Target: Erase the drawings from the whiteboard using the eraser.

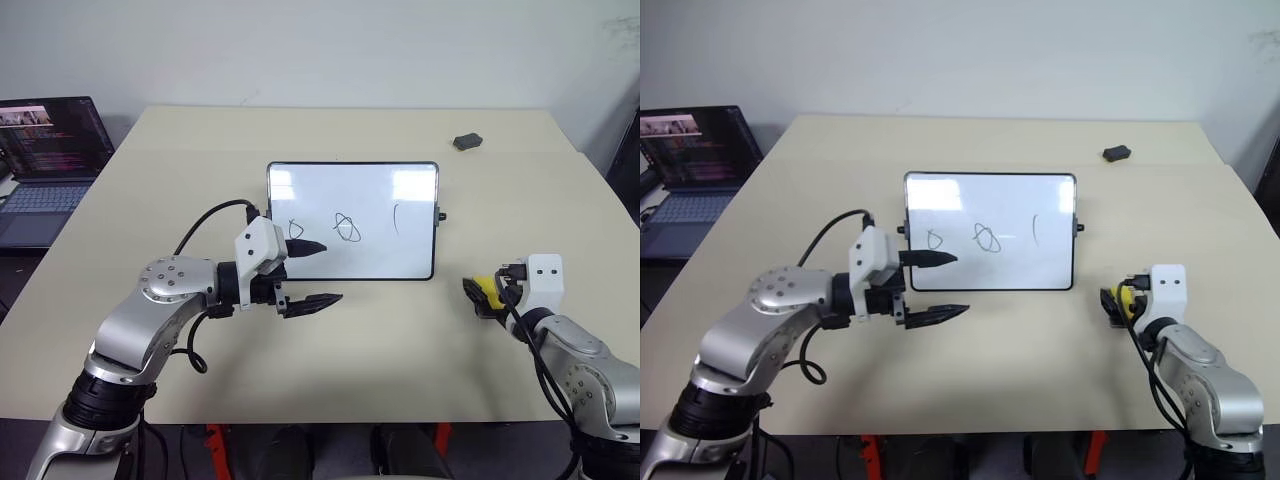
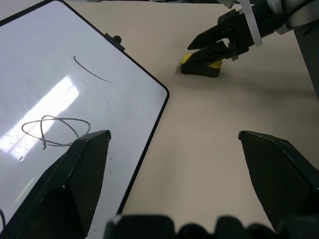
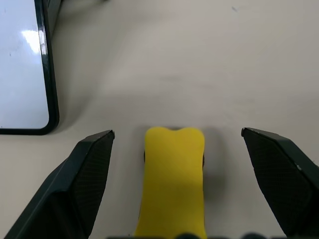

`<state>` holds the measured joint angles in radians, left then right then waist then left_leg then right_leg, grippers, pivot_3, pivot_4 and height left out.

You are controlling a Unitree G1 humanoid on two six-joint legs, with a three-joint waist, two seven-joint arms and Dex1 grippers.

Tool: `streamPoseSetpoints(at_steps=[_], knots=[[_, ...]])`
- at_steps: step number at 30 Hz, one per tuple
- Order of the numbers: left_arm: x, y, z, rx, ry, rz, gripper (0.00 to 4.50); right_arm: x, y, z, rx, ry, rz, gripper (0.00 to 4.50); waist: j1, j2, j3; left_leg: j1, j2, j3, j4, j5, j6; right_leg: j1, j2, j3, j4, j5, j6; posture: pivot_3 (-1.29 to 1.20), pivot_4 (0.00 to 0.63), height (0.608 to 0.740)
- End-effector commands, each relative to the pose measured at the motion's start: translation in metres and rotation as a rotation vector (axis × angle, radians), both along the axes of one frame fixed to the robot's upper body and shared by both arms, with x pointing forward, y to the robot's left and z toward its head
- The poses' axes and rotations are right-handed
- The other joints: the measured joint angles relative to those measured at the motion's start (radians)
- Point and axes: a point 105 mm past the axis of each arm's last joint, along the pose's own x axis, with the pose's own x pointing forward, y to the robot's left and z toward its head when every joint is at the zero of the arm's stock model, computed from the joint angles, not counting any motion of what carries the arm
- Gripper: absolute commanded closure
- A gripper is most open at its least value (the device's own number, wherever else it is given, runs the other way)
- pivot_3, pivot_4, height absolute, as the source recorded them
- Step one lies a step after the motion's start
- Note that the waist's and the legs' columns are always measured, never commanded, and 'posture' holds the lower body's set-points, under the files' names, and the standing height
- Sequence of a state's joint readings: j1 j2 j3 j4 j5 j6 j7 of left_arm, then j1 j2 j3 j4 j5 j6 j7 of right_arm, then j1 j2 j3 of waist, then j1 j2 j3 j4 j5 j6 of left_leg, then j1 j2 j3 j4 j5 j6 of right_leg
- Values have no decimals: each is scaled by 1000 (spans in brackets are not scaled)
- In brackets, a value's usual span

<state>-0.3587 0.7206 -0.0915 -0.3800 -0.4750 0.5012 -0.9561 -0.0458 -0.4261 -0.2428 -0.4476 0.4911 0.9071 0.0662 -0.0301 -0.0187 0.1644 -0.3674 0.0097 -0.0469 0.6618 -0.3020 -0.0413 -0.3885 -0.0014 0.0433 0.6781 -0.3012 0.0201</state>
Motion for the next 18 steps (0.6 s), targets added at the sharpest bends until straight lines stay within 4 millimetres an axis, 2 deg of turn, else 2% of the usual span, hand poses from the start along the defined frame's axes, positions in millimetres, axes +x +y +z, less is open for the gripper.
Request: streamPoseSetpoints(at_steps=[1,17,18], knots=[[-1,0,4,-7,-31,-11,0,-1,-2,8,-3,-30,-7,28,0,0,0,0,0,0,0,0,0,0,0,0,0,0,0,0,150,740],[-3,-1,4,-3,-30,-13,0,-3,-2,-1,1,8,4,28,0,0,0,0,0,0,0,0,0,0,0,0,0,0,0,0,150,740],[-3,-1,4,-2,-30,-12,0,-3,-2,-1,0,10,5,195,0,0,0,0,0,0,0,0,0,0,0,0,0,0,0,0,150,740]])
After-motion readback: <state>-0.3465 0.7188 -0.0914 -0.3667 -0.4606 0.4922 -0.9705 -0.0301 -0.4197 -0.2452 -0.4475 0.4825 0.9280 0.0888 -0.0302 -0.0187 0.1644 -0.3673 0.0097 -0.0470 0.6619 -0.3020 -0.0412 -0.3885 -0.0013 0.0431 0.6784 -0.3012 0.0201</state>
